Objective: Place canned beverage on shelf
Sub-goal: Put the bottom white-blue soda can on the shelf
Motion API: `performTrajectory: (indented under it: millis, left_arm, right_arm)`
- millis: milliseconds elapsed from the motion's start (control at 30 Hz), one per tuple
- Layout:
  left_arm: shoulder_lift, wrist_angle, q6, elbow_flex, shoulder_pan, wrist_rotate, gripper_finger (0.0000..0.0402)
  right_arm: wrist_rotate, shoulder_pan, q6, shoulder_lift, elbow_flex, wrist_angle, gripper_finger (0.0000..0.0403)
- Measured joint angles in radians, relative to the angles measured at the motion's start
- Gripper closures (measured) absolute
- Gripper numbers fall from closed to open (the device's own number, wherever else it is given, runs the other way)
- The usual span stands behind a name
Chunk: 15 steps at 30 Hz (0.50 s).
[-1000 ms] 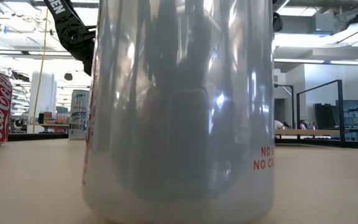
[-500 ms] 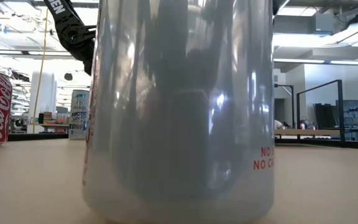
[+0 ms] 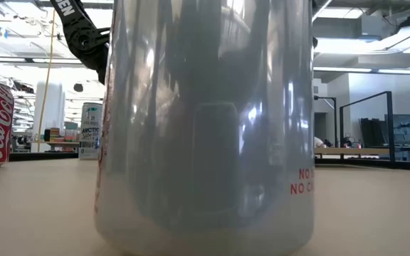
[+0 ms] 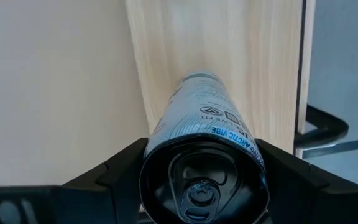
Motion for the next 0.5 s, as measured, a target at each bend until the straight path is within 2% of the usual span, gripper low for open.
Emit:
performTrajectory:
  millis: [200, 500]
  left_arm:
    - [0.0, -0.006, -0.015, 0.0, 0.0, 0.0, 0.0402]
    - [0.0, -0.023, -0.014, 0.0, 0.0, 0.0, 0.0402]
  right_arm:
    - [-0.075, -0.048, -0.032, 0.001, 0.0, 0.018, 0.0126]
    - [-0.078, -0.045, -0.094, 0.001, 0.0, 0.023, 0.0126]
